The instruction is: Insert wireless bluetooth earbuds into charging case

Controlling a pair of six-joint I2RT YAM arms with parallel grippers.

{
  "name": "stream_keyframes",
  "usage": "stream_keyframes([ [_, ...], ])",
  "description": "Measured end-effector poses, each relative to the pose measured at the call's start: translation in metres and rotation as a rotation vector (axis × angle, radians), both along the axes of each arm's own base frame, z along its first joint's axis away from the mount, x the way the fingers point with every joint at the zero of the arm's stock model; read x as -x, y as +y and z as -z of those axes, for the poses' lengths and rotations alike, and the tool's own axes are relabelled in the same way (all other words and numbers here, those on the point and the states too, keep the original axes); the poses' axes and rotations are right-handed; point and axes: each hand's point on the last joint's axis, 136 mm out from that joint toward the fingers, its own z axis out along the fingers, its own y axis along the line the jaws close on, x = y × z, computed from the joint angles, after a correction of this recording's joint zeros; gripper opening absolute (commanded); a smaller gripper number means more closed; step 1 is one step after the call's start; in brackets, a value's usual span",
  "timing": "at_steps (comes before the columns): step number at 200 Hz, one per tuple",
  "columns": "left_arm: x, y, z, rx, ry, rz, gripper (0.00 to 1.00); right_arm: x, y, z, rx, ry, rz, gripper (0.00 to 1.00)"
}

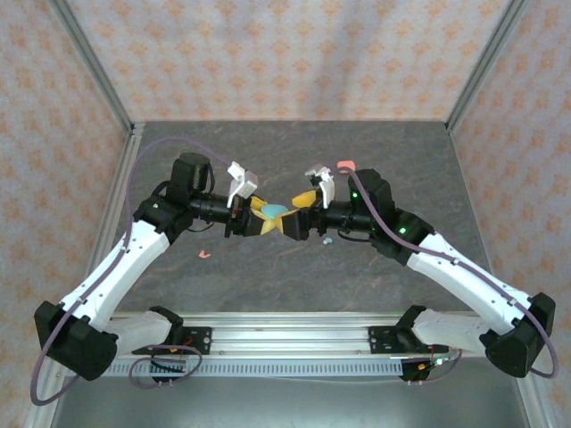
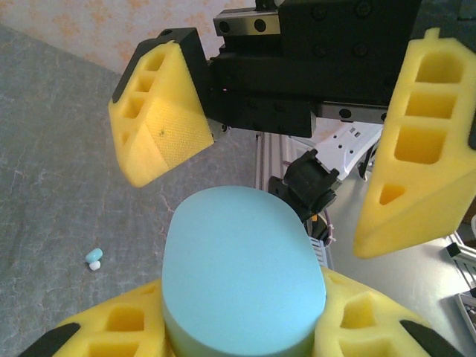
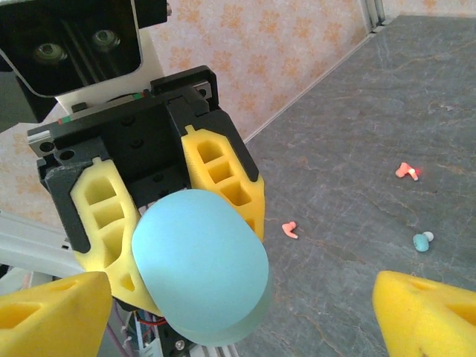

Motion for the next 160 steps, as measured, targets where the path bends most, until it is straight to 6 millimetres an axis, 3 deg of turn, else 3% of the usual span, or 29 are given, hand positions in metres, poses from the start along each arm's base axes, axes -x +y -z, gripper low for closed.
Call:
stream_keyframes([
  [74, 0.000, 0.001, -0.001, -0.002, 0.009, -0.016, 0.00, -0.003, 0.003, 0.008, 0.023, -0.007, -0.008, 0.85],
  [129, -0.005, 0.002, 0.001, -0.019, 0.016, -0.051, 0.00, -0.011, -0.001, 0.011, 0.051, -0.022, 0.040, 0.72],
  [160, -0.010, 0.003, 0.002, -0.027, 0.015, -0.080, 0.00, -0.018, -0.005, 0.008, 0.073, -0.027, 0.085, 0.70],
])
